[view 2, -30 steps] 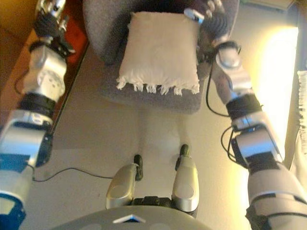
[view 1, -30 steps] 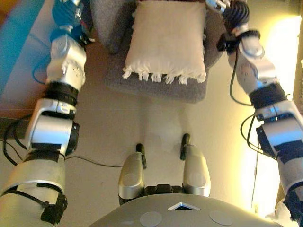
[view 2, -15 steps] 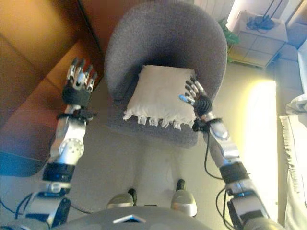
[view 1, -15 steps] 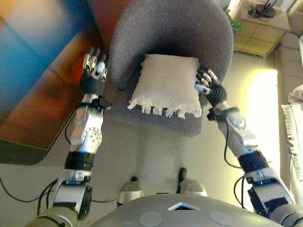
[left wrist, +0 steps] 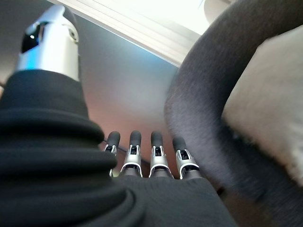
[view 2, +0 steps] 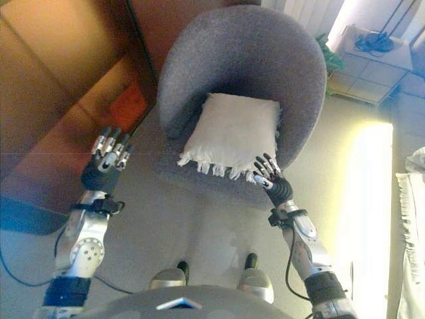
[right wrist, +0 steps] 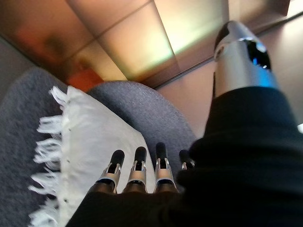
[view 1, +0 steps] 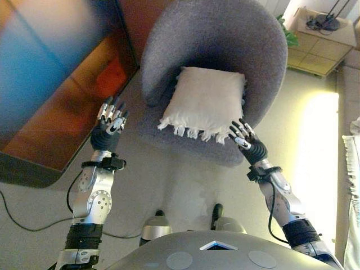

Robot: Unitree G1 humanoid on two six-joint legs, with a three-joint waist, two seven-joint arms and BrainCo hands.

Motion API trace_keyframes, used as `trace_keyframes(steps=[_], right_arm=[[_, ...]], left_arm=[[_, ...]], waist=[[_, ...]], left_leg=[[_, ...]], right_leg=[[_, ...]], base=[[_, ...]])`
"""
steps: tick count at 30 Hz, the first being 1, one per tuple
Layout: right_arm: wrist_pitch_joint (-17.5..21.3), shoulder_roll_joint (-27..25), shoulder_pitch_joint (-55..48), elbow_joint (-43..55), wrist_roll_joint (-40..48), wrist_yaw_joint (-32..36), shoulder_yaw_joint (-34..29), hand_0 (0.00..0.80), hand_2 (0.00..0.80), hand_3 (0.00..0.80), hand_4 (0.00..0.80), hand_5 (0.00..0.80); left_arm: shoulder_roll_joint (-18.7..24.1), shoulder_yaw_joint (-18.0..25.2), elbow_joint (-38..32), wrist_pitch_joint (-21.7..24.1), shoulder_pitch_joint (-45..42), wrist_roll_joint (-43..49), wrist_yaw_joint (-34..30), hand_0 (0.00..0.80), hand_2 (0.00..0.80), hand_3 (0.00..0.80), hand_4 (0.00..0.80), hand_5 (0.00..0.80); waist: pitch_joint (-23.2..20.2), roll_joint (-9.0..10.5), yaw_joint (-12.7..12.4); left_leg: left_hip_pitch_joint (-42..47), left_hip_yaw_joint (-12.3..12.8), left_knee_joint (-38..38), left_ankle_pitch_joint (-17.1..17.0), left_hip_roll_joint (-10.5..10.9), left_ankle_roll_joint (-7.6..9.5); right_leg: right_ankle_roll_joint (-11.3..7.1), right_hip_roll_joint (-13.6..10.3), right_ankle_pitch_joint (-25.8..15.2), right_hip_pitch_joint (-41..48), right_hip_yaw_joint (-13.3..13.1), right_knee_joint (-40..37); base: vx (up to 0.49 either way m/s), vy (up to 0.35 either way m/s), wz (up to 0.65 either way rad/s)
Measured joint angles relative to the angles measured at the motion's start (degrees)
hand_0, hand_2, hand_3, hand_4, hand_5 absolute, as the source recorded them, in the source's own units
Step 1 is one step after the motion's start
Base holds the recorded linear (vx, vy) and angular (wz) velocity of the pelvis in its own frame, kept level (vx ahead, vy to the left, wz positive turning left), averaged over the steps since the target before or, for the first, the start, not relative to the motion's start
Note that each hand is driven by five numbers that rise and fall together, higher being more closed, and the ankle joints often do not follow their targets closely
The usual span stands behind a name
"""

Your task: Pick up the cushion and take it to the sofa

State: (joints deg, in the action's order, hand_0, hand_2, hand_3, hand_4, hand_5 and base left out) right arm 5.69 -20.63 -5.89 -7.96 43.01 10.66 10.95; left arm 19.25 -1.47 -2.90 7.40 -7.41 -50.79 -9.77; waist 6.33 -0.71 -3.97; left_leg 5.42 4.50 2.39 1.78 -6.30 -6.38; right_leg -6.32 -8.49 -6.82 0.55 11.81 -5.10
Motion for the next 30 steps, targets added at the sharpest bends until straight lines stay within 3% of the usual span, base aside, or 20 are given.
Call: trace_keyframes(steps=[5,30], right_arm=[[1.59,-0.16,0.84,-0.14,0.99,-2.03,2.23,0.0,0.0,0.0,0.0,0.0],[1.92,0.35,-0.19,-0.14,1.63,-4.07,3.43,0.0,0.0,0.0,0.0,0.0]], left_arm=[[0.02,-3.99,-0.01,-0.92,0.12,-0.68,-1.2,0.0,0.0,0.0,0.0,0.0],[0.08,-4.57,-0.03,-3.13,0.17,-0.69,-0.18,0.0,0.0,0.0,0.0,0.0]], waist=[[-0.01,0.02,-0.06],[0.14,0.31,0.08]], left_leg=[[0.02,-0.31,0.08,-0.15,-0.15,-0.09],[0.72,0.0,0.99,-0.29,-0.2,-0.09]], right_leg=[[0.03,0.09,-0.02,0.26,0.44,-0.03],[0.01,0.15,0.0,0.33,0.44,-0.05]], base=[[0.007,-0.016,0.04],[0.0,0.0,0.0]])
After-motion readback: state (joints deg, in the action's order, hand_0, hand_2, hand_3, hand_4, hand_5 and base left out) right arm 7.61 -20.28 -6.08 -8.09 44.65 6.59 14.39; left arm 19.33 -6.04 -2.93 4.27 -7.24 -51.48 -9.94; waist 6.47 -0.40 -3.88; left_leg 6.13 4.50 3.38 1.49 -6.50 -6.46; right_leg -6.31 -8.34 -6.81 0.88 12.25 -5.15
